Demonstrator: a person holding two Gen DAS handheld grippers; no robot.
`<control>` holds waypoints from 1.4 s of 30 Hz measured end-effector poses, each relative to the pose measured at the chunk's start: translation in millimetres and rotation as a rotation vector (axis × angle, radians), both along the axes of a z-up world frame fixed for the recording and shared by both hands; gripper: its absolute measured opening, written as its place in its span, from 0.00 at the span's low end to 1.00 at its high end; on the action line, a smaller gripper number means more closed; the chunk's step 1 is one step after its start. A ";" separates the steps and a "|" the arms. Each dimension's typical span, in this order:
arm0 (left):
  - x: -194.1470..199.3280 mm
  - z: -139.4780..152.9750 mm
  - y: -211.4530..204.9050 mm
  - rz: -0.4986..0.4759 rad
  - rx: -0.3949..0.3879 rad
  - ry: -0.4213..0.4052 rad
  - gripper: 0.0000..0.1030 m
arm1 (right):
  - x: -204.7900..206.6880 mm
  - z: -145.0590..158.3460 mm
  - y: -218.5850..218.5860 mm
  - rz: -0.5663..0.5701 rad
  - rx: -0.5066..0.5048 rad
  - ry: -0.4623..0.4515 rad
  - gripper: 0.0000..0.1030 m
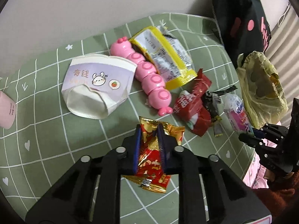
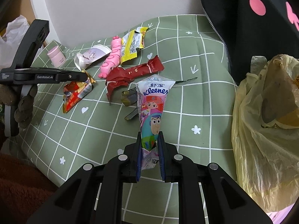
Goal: Collect trash
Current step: 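Carry the red-gold snack bag and Kleenex pack over the trash bag with both tools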
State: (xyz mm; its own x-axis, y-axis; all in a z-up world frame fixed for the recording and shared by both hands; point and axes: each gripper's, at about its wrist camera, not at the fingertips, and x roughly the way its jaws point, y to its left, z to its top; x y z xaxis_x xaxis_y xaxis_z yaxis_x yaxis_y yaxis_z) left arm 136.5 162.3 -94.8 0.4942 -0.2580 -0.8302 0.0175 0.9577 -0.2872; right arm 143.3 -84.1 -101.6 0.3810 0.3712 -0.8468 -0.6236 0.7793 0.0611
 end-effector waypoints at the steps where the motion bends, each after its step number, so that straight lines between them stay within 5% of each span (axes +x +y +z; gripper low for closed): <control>1: -2.2 2.7 -0.5 0.009 0.005 -0.014 0.12 | 0.2 0.9 -1.4 -0.008 0.004 -0.003 0.15; 9: -5.1 31.5 11.1 0.096 -0.013 -0.117 0.11 | 4.3 13.8 -6.3 -0.048 0.027 -0.029 0.15; 17: 0.9 84.7 14.4 0.128 -0.072 -0.258 0.11 | 10.6 64.4 -6.6 -0.071 0.057 -0.148 0.15; 32: 55.8 180.3 -89.2 -0.159 -0.115 -0.459 0.11 | 22.4 160.6 -73.6 -0.264 0.085 -0.405 0.15; 42: 74.1 213.0 -177.3 -0.331 -0.155 -0.541 0.11 | 23.4 182.0 -153.2 -0.494 0.052 -0.461 0.15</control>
State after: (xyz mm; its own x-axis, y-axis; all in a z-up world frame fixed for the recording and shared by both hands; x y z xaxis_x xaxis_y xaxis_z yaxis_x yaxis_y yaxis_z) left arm 210.6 -15.0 118.3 0.7060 -0.5648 -0.4273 0.4851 0.8252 -0.2893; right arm 166.6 -237.2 80.4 0.8344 0.0963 -0.5427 -0.1661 0.9828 -0.0810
